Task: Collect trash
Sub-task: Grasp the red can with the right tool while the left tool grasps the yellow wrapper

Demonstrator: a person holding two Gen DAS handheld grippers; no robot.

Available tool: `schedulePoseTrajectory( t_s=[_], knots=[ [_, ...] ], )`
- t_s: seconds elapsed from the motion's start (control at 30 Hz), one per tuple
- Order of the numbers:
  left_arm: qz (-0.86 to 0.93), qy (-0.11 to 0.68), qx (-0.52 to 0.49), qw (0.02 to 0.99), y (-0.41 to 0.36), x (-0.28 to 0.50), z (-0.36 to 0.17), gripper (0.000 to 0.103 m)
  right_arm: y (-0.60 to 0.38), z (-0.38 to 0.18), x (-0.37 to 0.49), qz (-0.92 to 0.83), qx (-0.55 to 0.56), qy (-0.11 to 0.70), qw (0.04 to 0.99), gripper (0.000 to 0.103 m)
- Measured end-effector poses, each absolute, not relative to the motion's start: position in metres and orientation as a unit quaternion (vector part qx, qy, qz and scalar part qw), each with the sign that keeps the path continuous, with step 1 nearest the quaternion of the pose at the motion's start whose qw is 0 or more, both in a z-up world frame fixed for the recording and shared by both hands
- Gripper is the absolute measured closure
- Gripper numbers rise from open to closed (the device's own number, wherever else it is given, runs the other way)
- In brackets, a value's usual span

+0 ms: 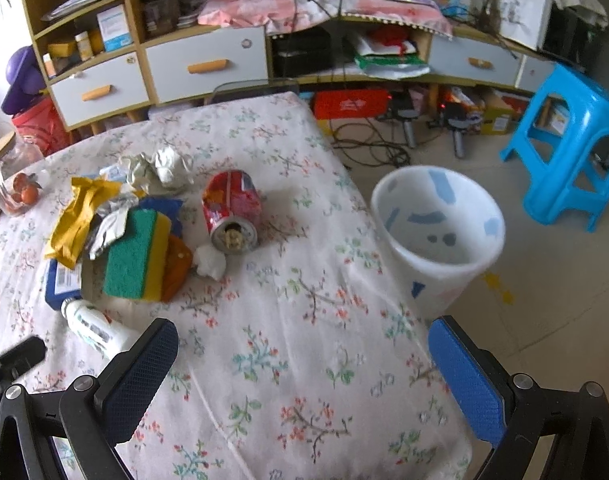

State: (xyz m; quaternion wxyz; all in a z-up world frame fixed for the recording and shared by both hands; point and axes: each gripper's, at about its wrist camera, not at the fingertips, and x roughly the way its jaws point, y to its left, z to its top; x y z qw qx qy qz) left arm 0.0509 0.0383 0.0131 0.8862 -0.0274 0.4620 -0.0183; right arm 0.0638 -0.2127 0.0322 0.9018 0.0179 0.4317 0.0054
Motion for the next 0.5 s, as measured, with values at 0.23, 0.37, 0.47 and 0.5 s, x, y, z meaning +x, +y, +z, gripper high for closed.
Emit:
schedulePoseTrajectory(
  t_s=[0.23,0.37,0.47,0.5],
  knots=[
    [-0.017,0.488,-0.051,0.871,0.073,0.107,0.012,0.0,-0.208,0.029,0.107,0.051,0.029,0.478,0.876,0.0],
    [-0.011,0.492,-0.068,0.868,0.09,0.136,-0.002,0.004,-0.201,0.016,0.143,0.088,0.067,0.52,0.847,0.0],
    [-0.003,0.504,-0.069,0.861,0.095,0.157,-0.018,0.012,-0.196,-0.004,0.167,0.094,0.079,0.535,0.836,0.0],
    [-0.005,0.509,-0.067,0.858,0.095,0.166,-0.024,0.014,-0.194,-0.009,0.172,0.092,0.081,0.54,0.833,0.0]
  ],
)
